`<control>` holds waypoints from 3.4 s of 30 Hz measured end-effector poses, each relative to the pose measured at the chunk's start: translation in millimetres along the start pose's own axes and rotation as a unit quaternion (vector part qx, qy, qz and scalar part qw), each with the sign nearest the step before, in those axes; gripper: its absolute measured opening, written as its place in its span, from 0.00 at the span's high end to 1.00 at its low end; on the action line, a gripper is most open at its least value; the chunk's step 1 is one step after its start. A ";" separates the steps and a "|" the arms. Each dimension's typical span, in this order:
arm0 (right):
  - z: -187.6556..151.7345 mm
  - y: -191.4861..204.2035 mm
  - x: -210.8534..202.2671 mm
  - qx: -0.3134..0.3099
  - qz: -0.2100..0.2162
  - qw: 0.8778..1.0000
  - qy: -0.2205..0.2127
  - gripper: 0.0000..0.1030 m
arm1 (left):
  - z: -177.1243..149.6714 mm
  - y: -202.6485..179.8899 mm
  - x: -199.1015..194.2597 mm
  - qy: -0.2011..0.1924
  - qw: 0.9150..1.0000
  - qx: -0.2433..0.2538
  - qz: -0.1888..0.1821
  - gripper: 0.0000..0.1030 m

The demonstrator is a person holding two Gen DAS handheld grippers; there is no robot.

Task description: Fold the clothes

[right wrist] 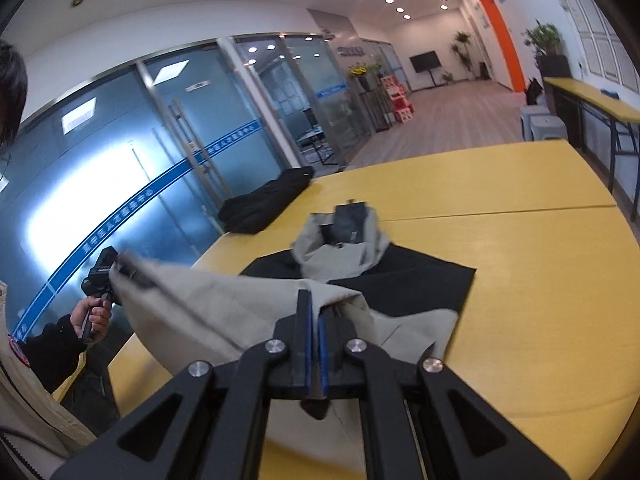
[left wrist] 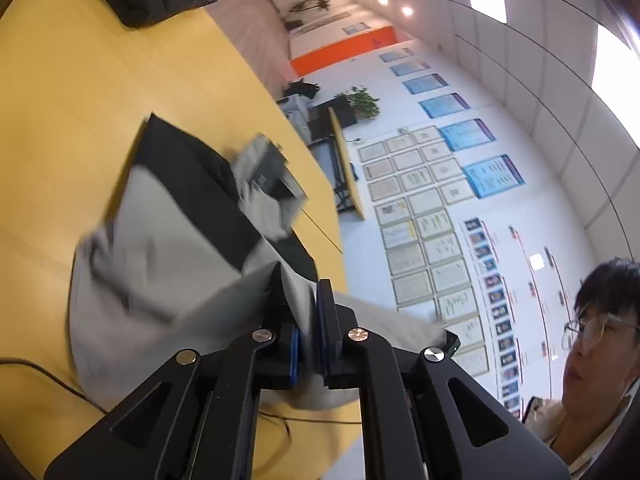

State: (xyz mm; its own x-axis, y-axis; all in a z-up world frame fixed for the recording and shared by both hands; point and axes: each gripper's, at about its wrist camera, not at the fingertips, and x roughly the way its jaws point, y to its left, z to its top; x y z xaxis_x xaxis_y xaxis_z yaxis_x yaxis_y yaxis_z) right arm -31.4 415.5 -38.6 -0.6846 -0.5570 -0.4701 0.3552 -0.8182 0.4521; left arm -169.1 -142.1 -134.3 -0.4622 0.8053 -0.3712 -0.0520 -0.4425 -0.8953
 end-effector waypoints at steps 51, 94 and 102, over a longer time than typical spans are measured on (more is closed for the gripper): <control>12.6 -121.5 202.3 -0.115 -0.230 0.962 0.096 0.27 | 93.6 66.9 198.2 0.100 0.947 0.226 0.204 0.34; 24.0 -212.4 206.2 0.082 -0.094 0.985 0.120 0.87 | 154.4 108.9 240.6 0.138 0.966 0.168 0.140 0.81; 47.7 -177.5 156.1 0.050 -0.078 0.994 0.049 0.92 | 152.4 94.3 212.1 0.099 0.976 0.161 0.112 0.94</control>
State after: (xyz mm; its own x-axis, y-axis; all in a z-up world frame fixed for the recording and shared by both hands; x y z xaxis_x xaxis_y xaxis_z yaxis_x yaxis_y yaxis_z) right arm -231.7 480.6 -156.1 -0.6597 -0.4391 -0.6100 0.1806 -0.8804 0.4384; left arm -407.0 -73.2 -259.9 -0.3150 0.7204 -0.6179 -0.2596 -0.6916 -0.6740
